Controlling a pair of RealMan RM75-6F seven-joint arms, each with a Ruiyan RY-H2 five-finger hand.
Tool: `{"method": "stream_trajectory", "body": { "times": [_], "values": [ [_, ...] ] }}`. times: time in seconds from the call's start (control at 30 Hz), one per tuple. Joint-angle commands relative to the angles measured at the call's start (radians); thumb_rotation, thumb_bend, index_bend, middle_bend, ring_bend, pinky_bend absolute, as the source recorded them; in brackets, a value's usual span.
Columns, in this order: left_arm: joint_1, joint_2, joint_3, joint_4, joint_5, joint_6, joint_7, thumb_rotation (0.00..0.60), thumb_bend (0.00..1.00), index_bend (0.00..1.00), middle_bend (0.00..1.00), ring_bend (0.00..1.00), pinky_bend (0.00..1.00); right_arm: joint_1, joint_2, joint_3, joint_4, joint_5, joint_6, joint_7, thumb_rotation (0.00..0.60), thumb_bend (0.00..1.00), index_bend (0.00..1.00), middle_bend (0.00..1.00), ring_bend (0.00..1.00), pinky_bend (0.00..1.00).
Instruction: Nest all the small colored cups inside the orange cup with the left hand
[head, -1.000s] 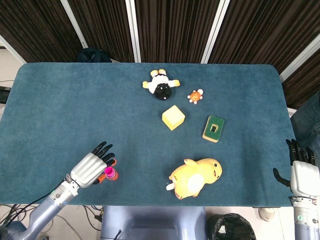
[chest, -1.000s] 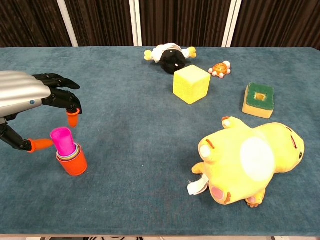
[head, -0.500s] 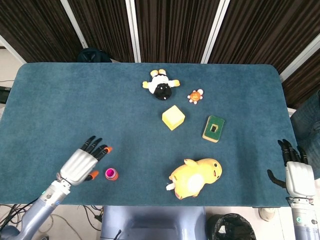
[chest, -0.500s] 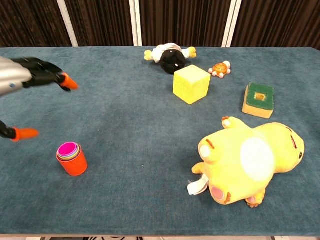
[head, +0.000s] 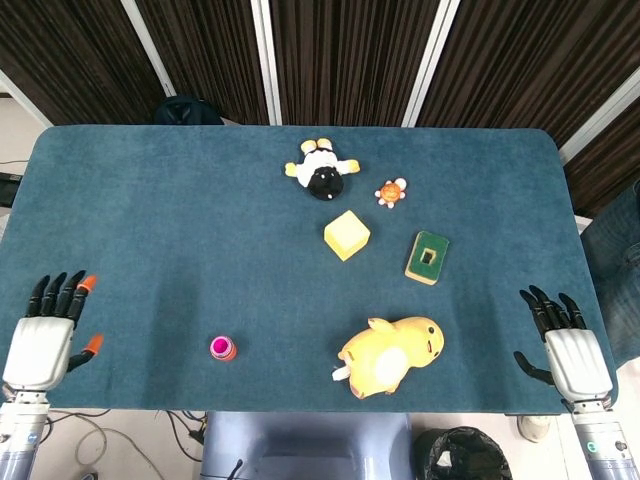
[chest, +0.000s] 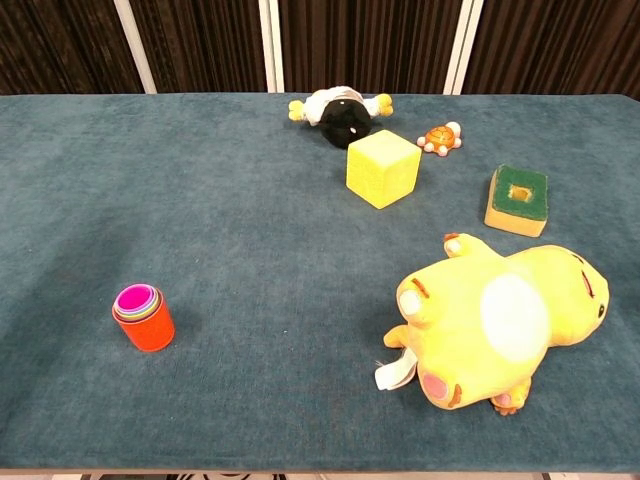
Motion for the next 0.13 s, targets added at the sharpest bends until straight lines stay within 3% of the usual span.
{"method": "stream_trajectory", "body": {
  "times": [0.03, 0.13],
  "values": [
    [0.014, 0.004, -0.005, 0.034, -0.021, -0.020, -0.040, 0.600, 0.23, 0.09, 0.04, 0.00, 0.00, 0.000, -0.003, 0.001, 0.008, -0.001, 0.004, 0.006, 0.600, 0.32, 0.07, 0.08, 0.20, 0.10],
    [0.013, 0.001, -0.015, 0.048, -0.022, -0.031, -0.058, 0.600, 0.23, 0.09, 0.04, 0.00, 0.00, 0.003, -0.004, 0.000, 0.017, 0.000, -0.002, 0.017, 0.600, 0.32, 0.07, 0.08, 0.20, 0.10]
  ]
}}
